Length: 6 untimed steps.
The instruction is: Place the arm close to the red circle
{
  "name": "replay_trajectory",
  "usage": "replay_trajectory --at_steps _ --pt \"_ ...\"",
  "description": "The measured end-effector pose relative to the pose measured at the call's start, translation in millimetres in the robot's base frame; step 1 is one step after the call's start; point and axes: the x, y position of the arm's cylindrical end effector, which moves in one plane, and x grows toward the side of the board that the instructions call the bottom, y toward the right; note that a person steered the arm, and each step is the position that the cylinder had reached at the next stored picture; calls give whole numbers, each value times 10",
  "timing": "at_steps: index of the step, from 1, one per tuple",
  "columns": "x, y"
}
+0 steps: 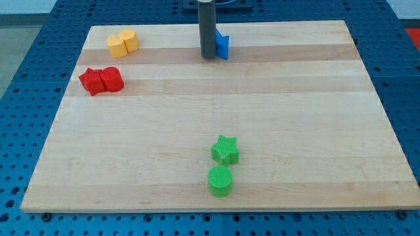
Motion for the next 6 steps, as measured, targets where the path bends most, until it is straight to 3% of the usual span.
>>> replay_trajectory --at_steps 2,6 --pt "332 -897" --pt "351 -1342"
